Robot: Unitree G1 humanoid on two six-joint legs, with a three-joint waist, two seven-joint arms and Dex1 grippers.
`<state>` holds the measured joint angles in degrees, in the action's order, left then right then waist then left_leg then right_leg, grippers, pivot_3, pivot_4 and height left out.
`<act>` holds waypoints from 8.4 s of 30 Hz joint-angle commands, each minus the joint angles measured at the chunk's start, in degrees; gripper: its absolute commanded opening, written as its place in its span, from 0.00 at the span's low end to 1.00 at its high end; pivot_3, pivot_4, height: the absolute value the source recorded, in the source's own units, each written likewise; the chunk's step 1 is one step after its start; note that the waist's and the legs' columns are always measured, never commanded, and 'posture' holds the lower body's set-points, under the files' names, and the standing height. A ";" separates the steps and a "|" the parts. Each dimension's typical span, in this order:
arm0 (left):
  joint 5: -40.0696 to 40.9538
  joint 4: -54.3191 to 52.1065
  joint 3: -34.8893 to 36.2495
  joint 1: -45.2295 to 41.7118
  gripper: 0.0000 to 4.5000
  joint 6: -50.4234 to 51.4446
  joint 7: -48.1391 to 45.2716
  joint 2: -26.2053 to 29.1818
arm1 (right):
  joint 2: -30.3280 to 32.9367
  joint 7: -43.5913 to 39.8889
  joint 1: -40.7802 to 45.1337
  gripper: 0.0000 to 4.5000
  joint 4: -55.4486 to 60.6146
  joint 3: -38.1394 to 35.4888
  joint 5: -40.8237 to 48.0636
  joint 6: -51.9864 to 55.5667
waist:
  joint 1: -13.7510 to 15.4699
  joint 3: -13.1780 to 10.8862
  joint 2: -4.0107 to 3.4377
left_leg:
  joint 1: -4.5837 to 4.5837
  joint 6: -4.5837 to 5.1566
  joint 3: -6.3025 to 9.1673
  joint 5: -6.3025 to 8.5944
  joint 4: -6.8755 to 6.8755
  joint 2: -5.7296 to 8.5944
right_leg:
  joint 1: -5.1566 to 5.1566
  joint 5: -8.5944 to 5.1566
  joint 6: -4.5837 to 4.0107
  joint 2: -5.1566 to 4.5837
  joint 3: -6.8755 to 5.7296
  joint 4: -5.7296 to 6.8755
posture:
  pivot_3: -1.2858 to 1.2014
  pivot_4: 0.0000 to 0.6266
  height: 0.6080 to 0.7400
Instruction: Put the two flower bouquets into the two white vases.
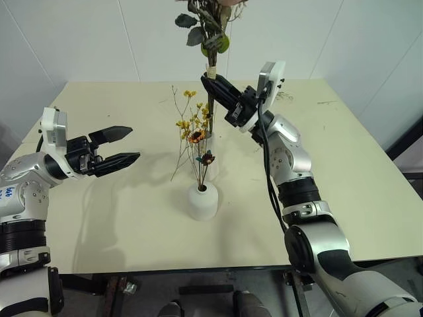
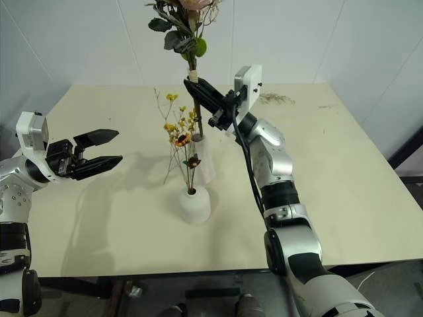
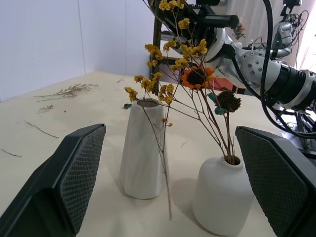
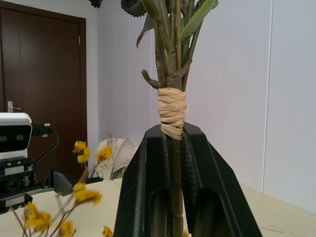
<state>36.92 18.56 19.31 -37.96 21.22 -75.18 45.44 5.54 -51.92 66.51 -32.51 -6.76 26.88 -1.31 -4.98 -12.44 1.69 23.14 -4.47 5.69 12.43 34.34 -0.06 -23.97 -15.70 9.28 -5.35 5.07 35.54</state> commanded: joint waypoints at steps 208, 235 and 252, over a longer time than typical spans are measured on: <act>1.89 -1.42 1.18 -1.85 1.00 -2.93 0.98 -1.50 | 2.00 2.93 -3.73 0.00 1.69 1.51 -5.91 16.24 | 0.01 0.01 0.02 | 0.10 -0.08 -0.02 -0.12 -0.17 0.01 | -0.26 -0.02 -0.05 -0.01 0.02 0.16 | 0.52 0.24 1.00; 1.60 -0.64 0.52 -2.84 1.00 -3.44 0.71 -2.14 | 8.30 -1.99 -6.79 1.00 11.45 5.21 -6.37 20.51 | 0.15 0.01 0.03 | 0.10 -0.08 -0.02 -0.13 -0.17 0.01 | -0.27 -0.03 -0.05 -0.01 0.02 0.13 | 0.52 0.24 1.00; -0.22 6.16 -1.85 -7.11 1.00 -6.37 -1.78 -4.09 | 21.06 -2.34 -9.67 1.00 23.59 5.19 -5.76 32.39 | 0.22 0.01 0.03 | 0.10 -0.06 -0.02 -0.14 -0.09 0.03 | -0.27 -0.03 -0.05 -0.01 0.03 0.04 | 0.52 0.24 1.00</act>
<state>36.95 24.70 16.92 -43.79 16.01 -76.43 41.13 25.32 -54.39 56.80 -11.79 -0.33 19.83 30.49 -4.76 -12.42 1.72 23.24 -4.52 5.67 12.29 34.25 -0.03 -24.23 -15.73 9.23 -5.36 5.10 35.58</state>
